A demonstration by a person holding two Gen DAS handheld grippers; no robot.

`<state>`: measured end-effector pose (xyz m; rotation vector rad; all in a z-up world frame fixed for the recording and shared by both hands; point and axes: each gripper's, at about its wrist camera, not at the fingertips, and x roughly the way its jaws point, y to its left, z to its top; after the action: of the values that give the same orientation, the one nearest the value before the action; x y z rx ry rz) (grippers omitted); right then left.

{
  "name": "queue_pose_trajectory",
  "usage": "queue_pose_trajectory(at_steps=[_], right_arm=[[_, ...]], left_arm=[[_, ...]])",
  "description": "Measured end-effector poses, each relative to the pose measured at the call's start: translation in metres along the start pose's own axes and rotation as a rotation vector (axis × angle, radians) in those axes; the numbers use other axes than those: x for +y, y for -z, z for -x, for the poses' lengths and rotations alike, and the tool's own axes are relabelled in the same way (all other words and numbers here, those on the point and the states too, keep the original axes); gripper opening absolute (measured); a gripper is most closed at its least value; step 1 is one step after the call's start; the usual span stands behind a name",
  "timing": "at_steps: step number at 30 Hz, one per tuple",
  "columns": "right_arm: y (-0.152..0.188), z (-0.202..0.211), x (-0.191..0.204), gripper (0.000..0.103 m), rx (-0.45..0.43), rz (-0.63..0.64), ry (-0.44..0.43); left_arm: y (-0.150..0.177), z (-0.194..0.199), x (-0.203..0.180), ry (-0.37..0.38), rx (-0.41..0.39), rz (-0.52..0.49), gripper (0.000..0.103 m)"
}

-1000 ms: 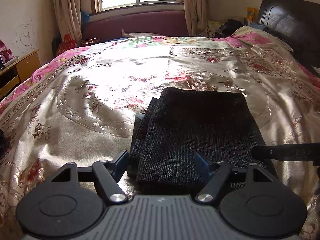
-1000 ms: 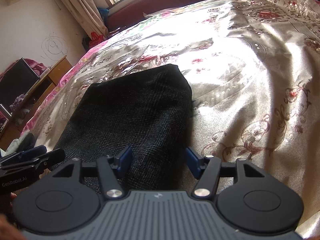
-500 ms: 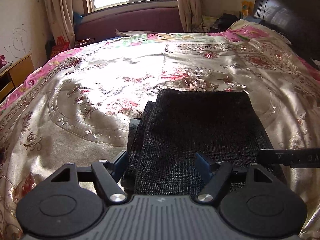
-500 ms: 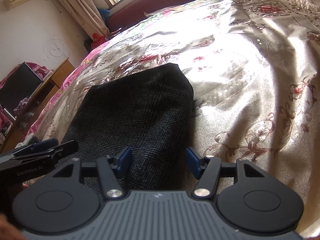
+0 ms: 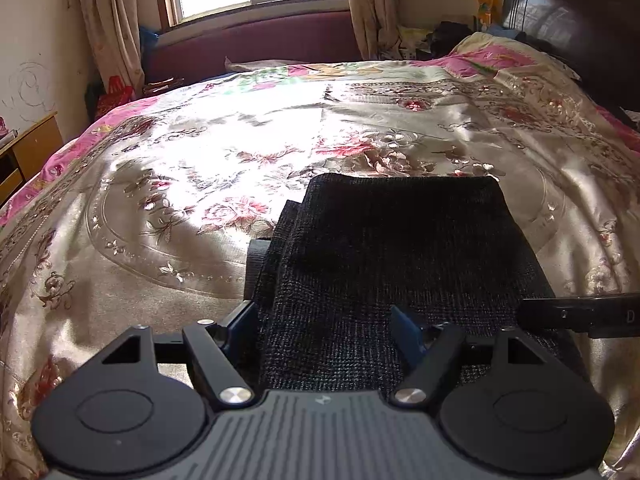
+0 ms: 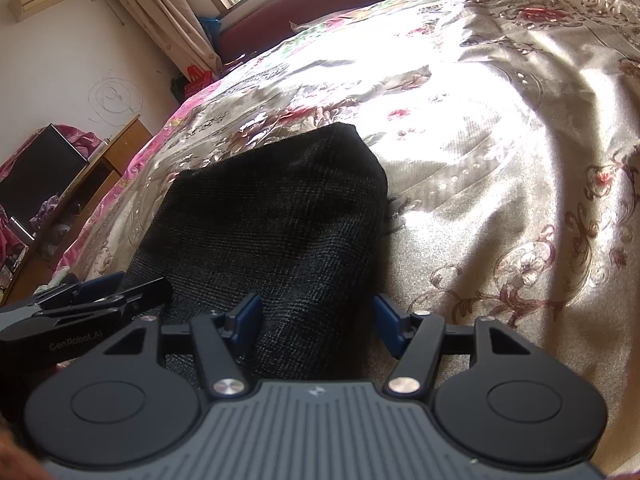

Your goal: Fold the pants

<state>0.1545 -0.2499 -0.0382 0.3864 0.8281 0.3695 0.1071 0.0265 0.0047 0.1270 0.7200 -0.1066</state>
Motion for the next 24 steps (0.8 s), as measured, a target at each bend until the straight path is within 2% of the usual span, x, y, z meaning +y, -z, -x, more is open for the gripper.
queue_pose_trajectory(at_steps=[5, 13, 24], right_arm=[[0.001, 0.001, 0.003, 0.063, -0.007, 0.013, 0.010], [0.004, 0.015, 0.023, 0.063, -0.039, 0.075, 0.076], [0.026, 0.039, 0.049, 0.063, -0.053, 0.151, 0.124]], left_arm=[[0.001, 0.002, 0.006, 0.004, -0.007, 0.020, 0.086], [0.010, 0.015, 0.001, 0.007, -0.024, 0.038, 0.087], [0.028, 0.051, -0.009, 0.004, -0.077, 0.046, 0.098]])
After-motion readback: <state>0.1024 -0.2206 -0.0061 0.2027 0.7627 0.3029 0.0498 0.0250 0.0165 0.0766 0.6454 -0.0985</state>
